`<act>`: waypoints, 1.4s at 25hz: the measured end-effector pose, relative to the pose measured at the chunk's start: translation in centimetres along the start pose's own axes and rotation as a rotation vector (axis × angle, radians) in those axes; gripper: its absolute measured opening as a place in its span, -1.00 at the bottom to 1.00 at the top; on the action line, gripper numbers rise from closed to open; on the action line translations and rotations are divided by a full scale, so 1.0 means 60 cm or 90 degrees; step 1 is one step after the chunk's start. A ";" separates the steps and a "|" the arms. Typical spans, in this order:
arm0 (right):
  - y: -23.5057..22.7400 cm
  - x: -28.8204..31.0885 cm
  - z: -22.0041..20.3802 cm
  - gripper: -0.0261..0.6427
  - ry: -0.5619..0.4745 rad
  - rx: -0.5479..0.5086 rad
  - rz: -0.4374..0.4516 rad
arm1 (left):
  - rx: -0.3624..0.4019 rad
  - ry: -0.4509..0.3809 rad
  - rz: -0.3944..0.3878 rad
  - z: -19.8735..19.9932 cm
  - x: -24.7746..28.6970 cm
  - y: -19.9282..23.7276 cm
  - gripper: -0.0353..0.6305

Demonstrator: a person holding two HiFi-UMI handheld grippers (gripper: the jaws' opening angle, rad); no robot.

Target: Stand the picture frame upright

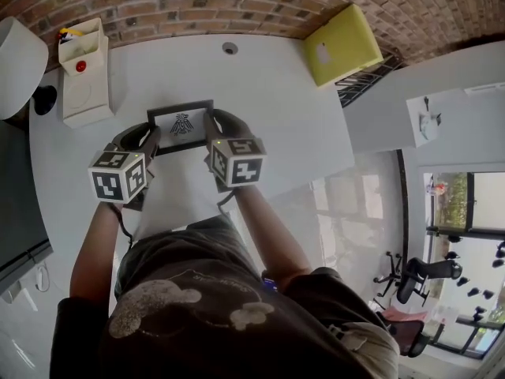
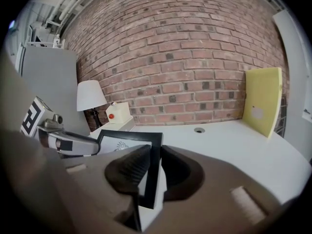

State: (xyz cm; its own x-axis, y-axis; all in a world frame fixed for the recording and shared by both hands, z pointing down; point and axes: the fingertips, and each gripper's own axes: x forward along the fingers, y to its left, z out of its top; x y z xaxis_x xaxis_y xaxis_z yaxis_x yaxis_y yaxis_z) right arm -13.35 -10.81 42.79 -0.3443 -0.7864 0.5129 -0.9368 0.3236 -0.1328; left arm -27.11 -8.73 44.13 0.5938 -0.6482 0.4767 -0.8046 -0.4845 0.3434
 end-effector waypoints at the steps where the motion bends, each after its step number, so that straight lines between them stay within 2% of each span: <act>1: -0.022 0.001 0.007 -0.69 -0.003 -0.003 0.010 | 0.007 -0.005 0.001 0.011 0.016 -0.014 -0.55; 12: -0.272 0.035 0.076 -0.69 -0.028 -0.043 0.098 | 0.064 -0.069 0.063 0.102 0.216 -0.145 -0.54; 17: -0.354 0.050 0.096 -0.68 -0.038 -0.047 0.123 | 0.075 -0.071 0.091 0.136 0.286 -0.179 -0.54; 24: -0.441 0.078 0.150 -0.68 -0.068 -0.035 0.119 | 0.097 -0.065 0.109 0.205 0.370 -0.200 -0.55; 27: -0.474 0.092 0.172 -0.68 -0.082 -0.037 0.107 | 0.125 -0.072 0.106 0.233 0.403 -0.206 -0.55; 30: -0.502 0.110 0.186 -0.68 -0.090 -0.040 0.095 | 0.153 -0.084 0.106 0.251 0.433 -0.209 -0.55; 35: -0.534 0.135 0.192 -0.68 -0.096 -0.033 0.093 | 0.159 -0.091 0.108 0.266 0.473 -0.205 -0.55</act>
State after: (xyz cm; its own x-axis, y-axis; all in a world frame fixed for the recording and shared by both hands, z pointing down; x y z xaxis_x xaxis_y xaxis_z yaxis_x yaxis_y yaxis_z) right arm 13.21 -33.60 41.42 -0.4850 -0.7980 0.3577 -0.8733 0.4632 -0.1507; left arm -0.25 -30.56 40.50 0.4613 -0.7990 0.3858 -0.8754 -0.4806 0.0515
